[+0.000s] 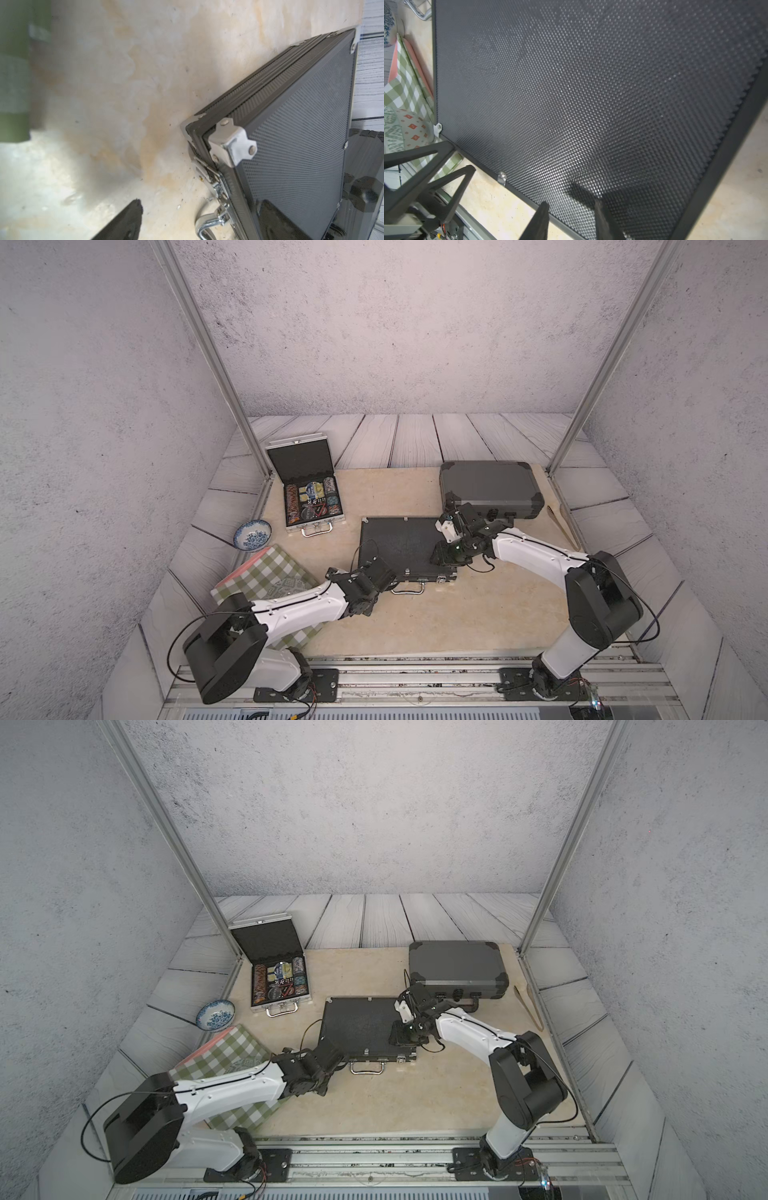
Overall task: Close the poker set cases
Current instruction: Fasten the fastener on the poker set case.
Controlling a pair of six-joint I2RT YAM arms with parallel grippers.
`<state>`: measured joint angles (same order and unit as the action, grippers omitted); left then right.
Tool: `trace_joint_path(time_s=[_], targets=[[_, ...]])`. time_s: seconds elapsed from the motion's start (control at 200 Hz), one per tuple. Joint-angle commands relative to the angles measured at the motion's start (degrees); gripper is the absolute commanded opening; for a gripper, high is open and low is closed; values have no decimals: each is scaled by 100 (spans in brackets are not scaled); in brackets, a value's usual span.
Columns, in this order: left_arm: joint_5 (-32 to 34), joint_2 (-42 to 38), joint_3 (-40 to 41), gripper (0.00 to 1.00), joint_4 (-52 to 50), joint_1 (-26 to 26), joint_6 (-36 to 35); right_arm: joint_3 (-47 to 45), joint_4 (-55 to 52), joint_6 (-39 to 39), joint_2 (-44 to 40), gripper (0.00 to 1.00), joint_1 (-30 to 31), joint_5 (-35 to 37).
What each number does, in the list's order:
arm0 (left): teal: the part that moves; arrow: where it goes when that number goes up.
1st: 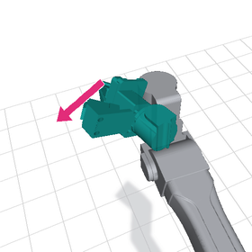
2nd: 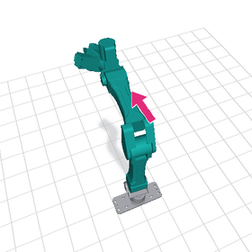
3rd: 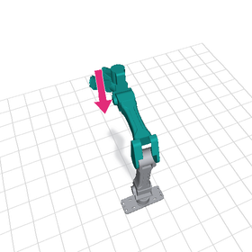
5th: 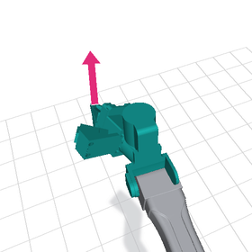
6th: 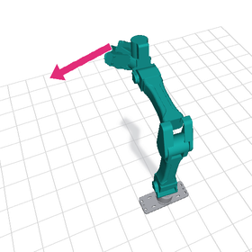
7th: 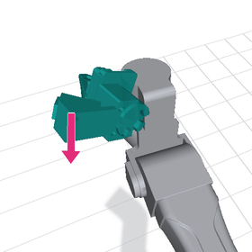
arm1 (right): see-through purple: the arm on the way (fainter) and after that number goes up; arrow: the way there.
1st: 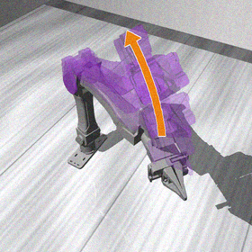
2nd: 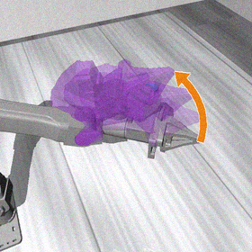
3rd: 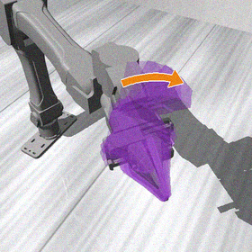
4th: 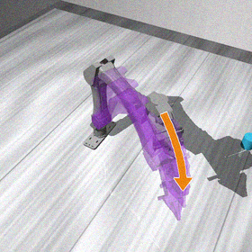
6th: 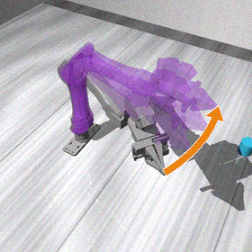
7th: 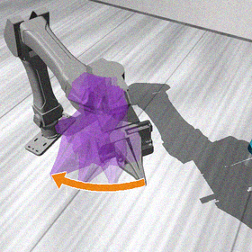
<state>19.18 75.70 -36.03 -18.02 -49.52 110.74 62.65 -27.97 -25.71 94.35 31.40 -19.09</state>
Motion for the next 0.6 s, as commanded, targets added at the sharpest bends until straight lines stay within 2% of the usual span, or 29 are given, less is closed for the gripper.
trace_joint_path(time_s=[0.0, 0.09, 0.24, 0.465, 0.591], targets=[[-451, 92, 538, 89, 608, 375, -843, 10, -484, 47, 358, 40, -67, 380], [-652, 317, 451, 88, 715, 557, -1098, 43, -464, 36, 447, 40, -69, 397], [-705, 555, 424, 86, 1048, 704, -1090, 37, -429, 14, 495, 40, -65, 381], [-863, 978, -6, 85, 897, 715, -981, 12, -422, 23, 515, 40, -64, 389], [-709, 1008, 0, 81, 853, 724, -940, 1, -420, 44, 508, 40, -68, 380]])
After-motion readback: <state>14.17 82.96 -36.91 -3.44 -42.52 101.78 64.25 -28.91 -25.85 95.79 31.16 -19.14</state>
